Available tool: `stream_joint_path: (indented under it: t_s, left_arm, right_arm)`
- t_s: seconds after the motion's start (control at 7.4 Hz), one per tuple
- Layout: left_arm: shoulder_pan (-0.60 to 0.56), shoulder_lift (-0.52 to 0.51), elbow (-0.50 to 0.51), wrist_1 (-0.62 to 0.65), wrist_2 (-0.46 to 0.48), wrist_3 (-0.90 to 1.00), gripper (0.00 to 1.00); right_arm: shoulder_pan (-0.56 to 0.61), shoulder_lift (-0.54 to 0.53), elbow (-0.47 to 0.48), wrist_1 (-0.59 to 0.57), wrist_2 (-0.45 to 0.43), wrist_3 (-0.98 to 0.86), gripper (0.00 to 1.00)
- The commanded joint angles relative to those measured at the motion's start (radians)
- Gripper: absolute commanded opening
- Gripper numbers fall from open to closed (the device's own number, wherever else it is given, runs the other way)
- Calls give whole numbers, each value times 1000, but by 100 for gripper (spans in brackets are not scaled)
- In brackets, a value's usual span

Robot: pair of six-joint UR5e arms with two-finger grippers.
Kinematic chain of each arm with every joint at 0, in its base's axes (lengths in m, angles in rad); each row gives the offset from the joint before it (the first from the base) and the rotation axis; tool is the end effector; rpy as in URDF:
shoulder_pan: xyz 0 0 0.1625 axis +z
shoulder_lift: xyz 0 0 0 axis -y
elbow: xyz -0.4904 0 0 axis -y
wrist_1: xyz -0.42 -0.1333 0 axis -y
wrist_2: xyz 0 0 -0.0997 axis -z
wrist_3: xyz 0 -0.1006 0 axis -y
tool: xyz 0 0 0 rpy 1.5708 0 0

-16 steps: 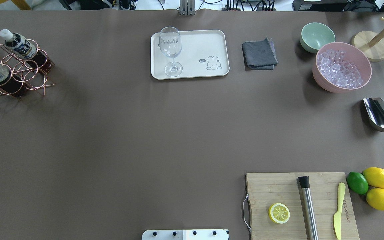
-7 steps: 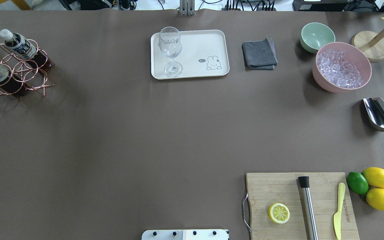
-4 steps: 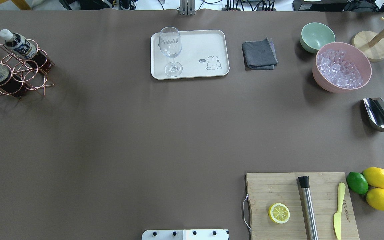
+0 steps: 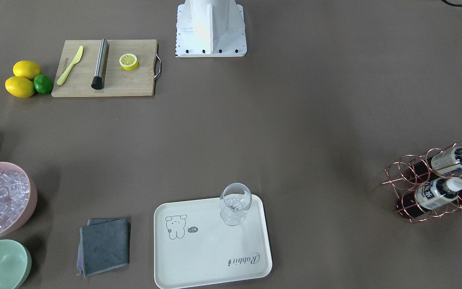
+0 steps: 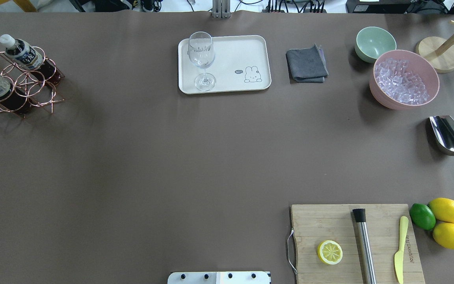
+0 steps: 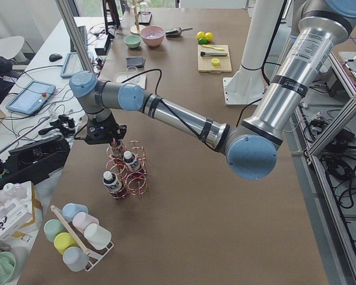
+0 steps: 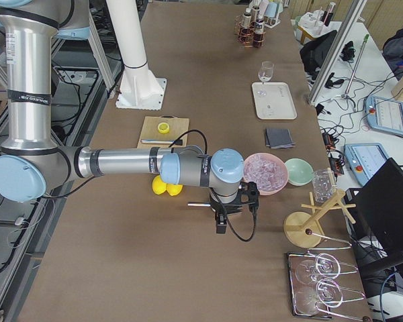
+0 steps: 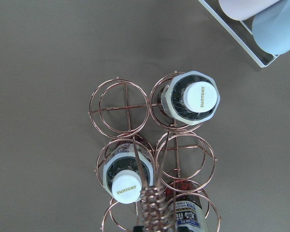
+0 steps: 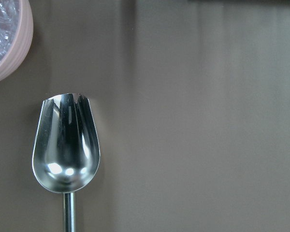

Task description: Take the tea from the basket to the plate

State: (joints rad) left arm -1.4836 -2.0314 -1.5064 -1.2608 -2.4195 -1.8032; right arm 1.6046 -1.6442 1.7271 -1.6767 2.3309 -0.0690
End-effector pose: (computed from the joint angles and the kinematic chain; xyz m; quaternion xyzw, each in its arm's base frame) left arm 0.0043 -0.7128 0.4974 -0.3104 0.2727 -0.6772 0.6088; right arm 0.0802 -0.4782 0.6920 0.0084 -0.3710 -0.0121 0.9285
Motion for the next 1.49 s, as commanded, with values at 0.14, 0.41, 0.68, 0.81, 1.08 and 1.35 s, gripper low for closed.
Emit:
stream_joint_path:
  t_s: [0.14,0.41,0.68,0.81,1.08,1.35]
  left_arm:
    - [2,-3,-11,1,5,10,0]
    - [0,0,-35,20,3,22,0]
    - [-27,-6,-81,113,3,99,0]
    - [-49,-6,-124,154,3,116,0]
    - [-52,-29,-274,277,17,117,0]
    - [-57,-17,-465,348,62,116,0]
  right_arm:
    - [0,0,-1,0,-1,-2,100]
    - [1,-2,-4,0,-1,-2,100]
    - [1,-2,-4,0,-1,-3,100]
    - [0,-2,-4,0,-1,-3,100]
    - [1,-2,-4,0,-1,-5,100]
    - [2,-2,-4,2,-1,-6,100]
